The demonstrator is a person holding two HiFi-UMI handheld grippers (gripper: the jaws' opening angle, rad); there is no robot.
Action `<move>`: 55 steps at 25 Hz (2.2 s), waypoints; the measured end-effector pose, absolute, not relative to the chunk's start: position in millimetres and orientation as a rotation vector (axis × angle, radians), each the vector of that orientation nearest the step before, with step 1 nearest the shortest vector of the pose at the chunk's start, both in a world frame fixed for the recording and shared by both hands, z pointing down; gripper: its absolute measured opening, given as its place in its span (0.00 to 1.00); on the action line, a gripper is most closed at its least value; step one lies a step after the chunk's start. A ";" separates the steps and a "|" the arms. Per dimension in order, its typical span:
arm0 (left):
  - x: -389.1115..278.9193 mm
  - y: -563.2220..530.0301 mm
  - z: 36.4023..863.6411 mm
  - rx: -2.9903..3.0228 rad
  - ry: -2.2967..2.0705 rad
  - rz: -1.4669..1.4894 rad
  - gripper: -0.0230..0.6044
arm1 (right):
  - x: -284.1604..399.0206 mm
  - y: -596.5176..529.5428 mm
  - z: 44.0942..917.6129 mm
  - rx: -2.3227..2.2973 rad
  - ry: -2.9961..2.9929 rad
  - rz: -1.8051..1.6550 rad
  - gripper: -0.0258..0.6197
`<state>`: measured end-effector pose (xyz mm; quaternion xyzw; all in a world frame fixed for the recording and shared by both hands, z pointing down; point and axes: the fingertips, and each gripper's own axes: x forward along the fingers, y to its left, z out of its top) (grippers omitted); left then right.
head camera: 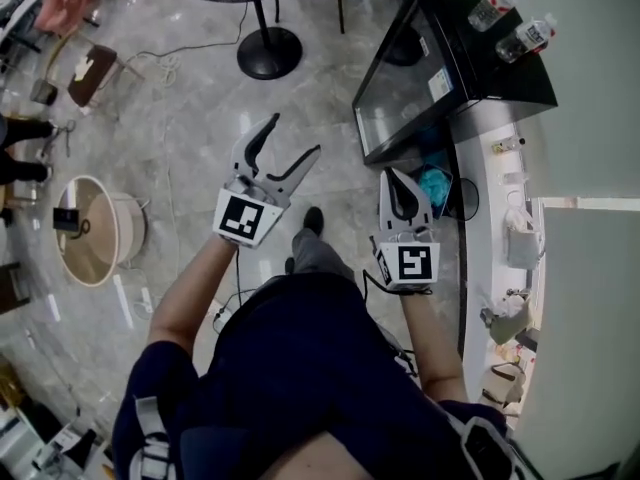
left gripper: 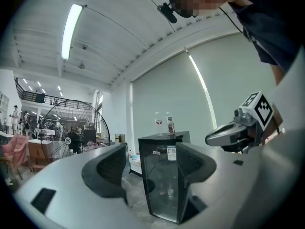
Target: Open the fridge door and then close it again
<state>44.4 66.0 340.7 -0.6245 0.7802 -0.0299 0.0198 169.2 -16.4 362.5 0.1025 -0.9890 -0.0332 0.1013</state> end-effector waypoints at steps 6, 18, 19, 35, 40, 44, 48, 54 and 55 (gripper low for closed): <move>-12.9 -6.9 344.5 -2.022 2.360 -0.099 0.55 | 111.7 -67.7 370.3 0.324 -2.910 -0.044 0.07; -97.6 -113.7 380.3 -2.293 2.117 -0.131 0.55 | 36.8 -133.7 386.4 0.596 -2.851 -0.037 0.07; -106.5 -123.1 383.4 -2.328 2.080 -0.129 0.55 | 27.8 -137.4 387.7 0.644 -2.842 -0.035 0.07; -222.6 -267.6 429.4 -2.739 1.529 -0.202 0.55 | -96.2 -173.7 411.1 1.259 -2.556 0.089 0.07; -218.9 -307.5 451.6 -2.763 1.527 -0.225 0.55 | -91.7 -183.9 415.6 1.299 -2.548 0.094 0.07; -211.7 -334.8 469.3 -2.763 1.534 -0.272 0.55 | -83.1 -195.0 420.5 1.288 -2.554 0.096 0.07; -208.6 -357.3 488.6 -2.768 1.534 -0.323 0.55 | -78.4 -202.9 426.5 1.267 -2.565 0.087 0.07; -212.0 -388.0 512.0 -2.813 1.482 -0.332 0.55 | -86.2 -216.5 437.4 1.295 -2.541 0.091 0.07; -213.4 -393.5 516.8 -2.825 1.463 -0.340 0.55 | -90.1 -219.6 438.8 1.306 -2.535 0.095 0.07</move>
